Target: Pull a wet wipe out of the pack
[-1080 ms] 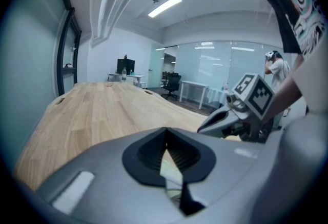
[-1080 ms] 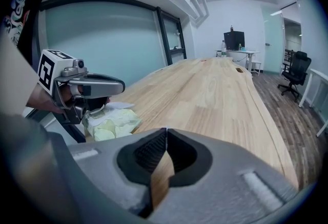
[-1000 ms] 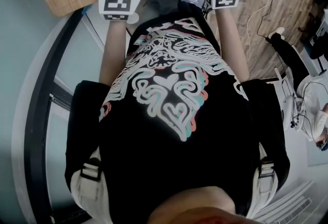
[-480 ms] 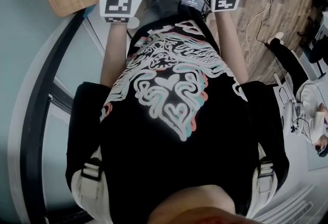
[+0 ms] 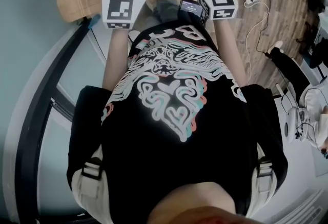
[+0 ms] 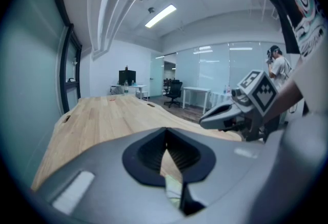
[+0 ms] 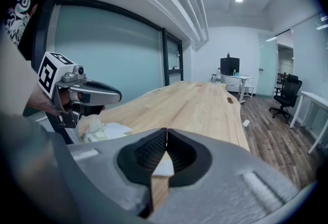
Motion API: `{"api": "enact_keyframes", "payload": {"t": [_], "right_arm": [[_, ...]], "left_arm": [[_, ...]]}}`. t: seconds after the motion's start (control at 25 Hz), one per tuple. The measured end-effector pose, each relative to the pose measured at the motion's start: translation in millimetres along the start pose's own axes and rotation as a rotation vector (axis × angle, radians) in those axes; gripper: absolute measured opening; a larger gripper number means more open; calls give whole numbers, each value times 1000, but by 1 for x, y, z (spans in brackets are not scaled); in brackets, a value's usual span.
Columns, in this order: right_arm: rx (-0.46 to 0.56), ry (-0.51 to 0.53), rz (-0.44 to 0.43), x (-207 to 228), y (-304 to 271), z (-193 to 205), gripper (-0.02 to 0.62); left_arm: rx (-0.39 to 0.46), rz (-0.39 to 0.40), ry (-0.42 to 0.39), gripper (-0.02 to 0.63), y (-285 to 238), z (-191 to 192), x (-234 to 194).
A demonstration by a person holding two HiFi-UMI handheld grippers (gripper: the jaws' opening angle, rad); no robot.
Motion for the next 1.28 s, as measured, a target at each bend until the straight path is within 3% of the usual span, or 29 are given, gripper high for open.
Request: {"api": "enact_keyframes", "payload": {"t": [0.32,0.96,1.16,1.28], "right_arm": [[74,47,25,-17,31,-31,-1],[218,22,85,-37,64,-57,-2],[216,22,86,-48,69,-58,-2],[224,33,82,-55,71,-63,-2]], "left_arm": [[43,-14,-36,-12,23,-31,4],[82,-30,-92,-12,54,-46,14],[92,-55,-79,-12,67,-48,12],[95,-69,-22,-12,72,-47,7]]}}
Point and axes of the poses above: the fingertips, and each gripper's own axes: y backward along the fingers, x to its right, z out of its underside, the point moved 5 cm from there along y, backward along the fingers, and after that the axes turned 7 degrees about -z, right-handed, at the moved point
